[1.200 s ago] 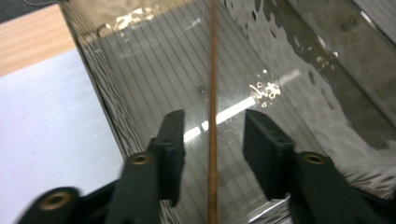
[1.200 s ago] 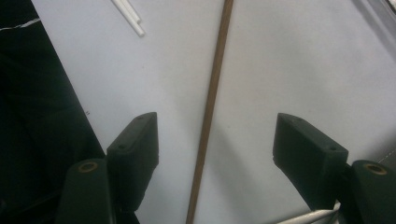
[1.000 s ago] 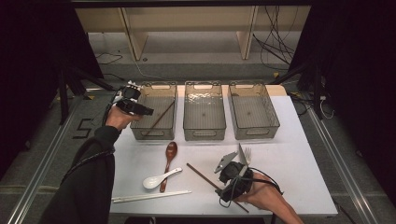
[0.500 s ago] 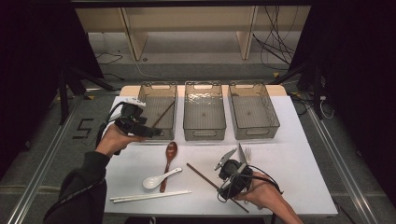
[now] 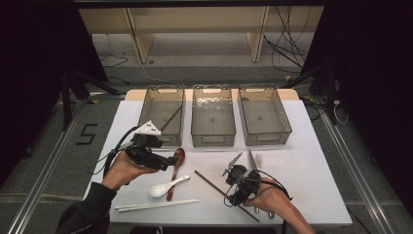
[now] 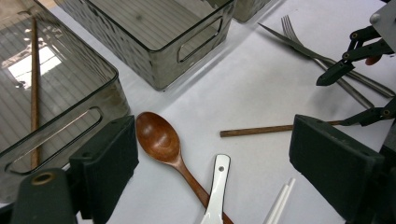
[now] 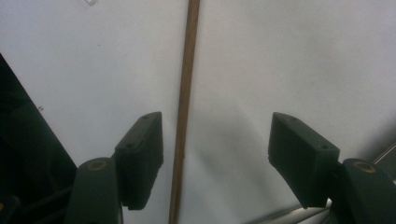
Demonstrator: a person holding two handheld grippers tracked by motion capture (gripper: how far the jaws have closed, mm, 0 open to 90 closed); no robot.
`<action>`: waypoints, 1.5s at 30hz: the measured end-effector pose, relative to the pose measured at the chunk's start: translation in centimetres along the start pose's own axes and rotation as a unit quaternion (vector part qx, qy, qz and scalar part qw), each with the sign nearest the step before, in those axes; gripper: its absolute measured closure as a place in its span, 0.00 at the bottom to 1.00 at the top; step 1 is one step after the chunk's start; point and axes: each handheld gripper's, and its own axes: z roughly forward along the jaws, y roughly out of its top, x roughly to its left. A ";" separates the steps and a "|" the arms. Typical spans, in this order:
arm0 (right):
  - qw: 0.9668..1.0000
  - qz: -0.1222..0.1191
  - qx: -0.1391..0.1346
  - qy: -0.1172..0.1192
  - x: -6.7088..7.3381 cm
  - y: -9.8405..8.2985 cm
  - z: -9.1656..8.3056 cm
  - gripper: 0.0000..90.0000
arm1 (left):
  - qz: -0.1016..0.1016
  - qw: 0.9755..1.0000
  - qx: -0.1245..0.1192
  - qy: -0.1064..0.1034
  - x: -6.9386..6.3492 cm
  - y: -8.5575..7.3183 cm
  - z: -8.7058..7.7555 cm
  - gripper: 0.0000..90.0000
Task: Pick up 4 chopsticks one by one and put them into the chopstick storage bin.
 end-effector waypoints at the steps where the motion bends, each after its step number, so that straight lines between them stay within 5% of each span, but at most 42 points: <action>1: 1.000 0.012 0.003 0.003 0.1 0.1 0.0 0.41 | -0.001 1.000 -0.002 -0.001 -0.1 -0.2 0.0 0.17; 27: 0.998 -0.033 0.044 0.017 0.5 1.1 1.6 0.65 | 0.000 1.000 0.014 0.002 -1.5 -4.5 -0.1 0.17; 45: 0.997 -0.047 0.067 0.012 1.2 1.9 2.1 0.88 | 0.005 1.000 0.020 0.004 -1.5 -5.1 0.1 0.17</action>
